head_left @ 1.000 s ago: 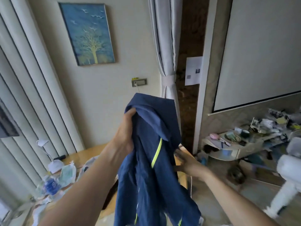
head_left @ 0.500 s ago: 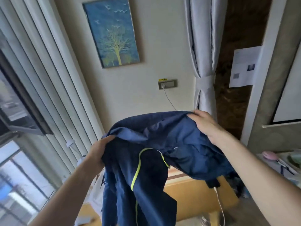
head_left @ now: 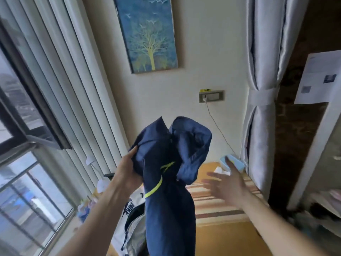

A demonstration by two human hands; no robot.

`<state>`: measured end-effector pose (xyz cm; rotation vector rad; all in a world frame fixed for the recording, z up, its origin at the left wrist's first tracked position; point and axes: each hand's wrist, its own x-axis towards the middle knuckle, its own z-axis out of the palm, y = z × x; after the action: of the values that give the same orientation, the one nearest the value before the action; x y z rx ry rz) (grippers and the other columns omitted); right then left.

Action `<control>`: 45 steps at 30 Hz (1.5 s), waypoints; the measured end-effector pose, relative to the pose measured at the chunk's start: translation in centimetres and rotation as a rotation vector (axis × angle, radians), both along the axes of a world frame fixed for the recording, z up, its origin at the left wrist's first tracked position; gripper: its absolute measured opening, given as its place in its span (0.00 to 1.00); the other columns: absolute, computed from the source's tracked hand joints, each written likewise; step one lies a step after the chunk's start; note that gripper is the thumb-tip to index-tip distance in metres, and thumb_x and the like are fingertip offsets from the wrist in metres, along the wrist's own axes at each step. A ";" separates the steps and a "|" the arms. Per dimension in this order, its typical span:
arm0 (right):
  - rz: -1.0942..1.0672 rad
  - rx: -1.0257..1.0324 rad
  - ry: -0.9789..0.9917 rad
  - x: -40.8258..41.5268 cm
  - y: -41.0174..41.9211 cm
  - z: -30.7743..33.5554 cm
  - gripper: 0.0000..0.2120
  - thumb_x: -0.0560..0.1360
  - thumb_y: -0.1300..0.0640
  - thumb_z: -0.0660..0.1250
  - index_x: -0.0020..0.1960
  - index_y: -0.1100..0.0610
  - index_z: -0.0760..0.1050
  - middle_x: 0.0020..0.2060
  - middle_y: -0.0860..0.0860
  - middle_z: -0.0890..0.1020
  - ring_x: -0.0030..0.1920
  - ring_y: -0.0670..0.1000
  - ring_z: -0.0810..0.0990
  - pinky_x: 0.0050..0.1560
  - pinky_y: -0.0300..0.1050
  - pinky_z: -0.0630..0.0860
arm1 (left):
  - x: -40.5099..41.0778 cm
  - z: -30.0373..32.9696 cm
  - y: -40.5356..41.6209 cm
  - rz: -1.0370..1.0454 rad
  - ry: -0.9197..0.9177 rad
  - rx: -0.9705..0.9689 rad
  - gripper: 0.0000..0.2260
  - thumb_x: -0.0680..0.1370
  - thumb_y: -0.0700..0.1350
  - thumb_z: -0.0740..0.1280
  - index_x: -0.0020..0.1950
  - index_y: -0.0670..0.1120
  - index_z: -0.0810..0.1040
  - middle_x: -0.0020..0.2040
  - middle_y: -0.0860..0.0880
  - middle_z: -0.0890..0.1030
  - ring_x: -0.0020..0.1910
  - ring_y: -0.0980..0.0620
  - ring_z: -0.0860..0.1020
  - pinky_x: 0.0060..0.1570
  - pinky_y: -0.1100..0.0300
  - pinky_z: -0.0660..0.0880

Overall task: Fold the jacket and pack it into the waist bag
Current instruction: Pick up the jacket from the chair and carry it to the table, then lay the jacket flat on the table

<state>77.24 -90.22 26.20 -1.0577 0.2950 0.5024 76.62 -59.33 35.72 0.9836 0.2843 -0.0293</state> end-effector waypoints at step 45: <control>-0.282 -0.693 -0.684 10.9 -6.1 15.0 0.19 0.79 0.71 0.59 0.63 0.56 0.80 0.62 0.51 0.84 0.64 0.49 0.81 0.66 0.43 0.73 | 14.2 -2.4 15.9 0.041 -0.396 1.213 0.28 0.72 0.71 0.66 0.55 0.48 0.81 0.58 0.41 0.82 0.60 0.38 0.80 0.61 0.39 0.78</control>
<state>88.14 -96.35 41.16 -1.7544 -0.0066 -0.2604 90.80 -43.45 33.36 2.1463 -0.0860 0.4171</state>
